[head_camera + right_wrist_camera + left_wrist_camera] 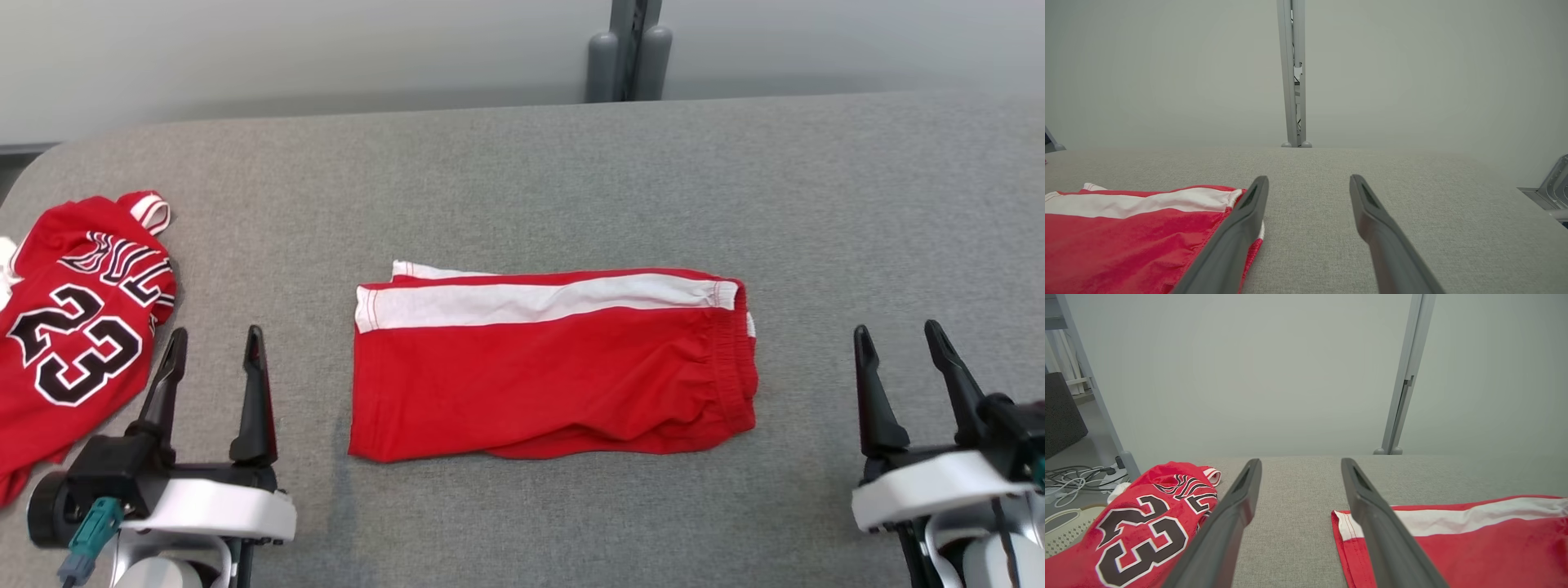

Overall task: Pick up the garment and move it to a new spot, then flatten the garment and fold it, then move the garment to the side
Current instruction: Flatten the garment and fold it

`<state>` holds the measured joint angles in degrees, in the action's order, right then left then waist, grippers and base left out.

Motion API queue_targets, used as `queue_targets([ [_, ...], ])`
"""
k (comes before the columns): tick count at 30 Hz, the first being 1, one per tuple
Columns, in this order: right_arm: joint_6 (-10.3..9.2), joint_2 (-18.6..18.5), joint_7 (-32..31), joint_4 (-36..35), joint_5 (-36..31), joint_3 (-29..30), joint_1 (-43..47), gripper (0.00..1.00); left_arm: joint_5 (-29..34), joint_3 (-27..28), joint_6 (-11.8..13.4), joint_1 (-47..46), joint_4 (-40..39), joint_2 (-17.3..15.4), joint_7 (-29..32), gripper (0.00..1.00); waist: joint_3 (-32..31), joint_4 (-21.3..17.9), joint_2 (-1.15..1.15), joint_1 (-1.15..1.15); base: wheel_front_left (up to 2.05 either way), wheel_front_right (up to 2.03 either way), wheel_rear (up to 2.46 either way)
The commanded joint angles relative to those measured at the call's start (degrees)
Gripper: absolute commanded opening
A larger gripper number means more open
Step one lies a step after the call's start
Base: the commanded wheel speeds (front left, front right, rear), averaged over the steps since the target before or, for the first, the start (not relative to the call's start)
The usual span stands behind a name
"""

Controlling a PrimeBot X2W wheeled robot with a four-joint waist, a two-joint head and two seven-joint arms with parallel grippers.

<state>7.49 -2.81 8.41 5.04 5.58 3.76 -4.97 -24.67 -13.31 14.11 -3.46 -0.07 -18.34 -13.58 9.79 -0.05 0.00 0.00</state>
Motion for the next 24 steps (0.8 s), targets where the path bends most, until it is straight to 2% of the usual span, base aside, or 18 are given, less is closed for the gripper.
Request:
queue_targets([
  [1,0.01,-0.22,-0.69,0.77,0.11,-0.16,-1.58,1.0,0.41,-0.21,-0.47,-1.39,-0.09,-0.01,0.0,1.0,0.84,0.76,0.0,0.0,0.0,0.0,0.0],
  [13,0.01,-0.29,-7.56,16.55,1.61,-5.09,-11.87,1.0,0.32,-2.56,-2.83,-6.29,4.18,2.08,-0.77,1.0,4.7,5.85,0.0,0.0,0.0,0.0,0.0],
  [19,0.01,-0.27,-9.35,21.38,2.25,-3.38,-11.98,1.0,0.72,-2.88,-2.76,-6.85,4.5,2.54,-1.1,1.0,5.33,6.55,0.0,0.0,0.0,0.0,0.0],
  [24,0.01,-0.21,-10.3,23.76,5.64,-5.58,-12.36,1.0,0.85,-2.95,-2.96,-7.21,4.79,2.87,-1.18,1.0,5.94,6.28,0.0,0.0,0.0,0.0,0.0],
])
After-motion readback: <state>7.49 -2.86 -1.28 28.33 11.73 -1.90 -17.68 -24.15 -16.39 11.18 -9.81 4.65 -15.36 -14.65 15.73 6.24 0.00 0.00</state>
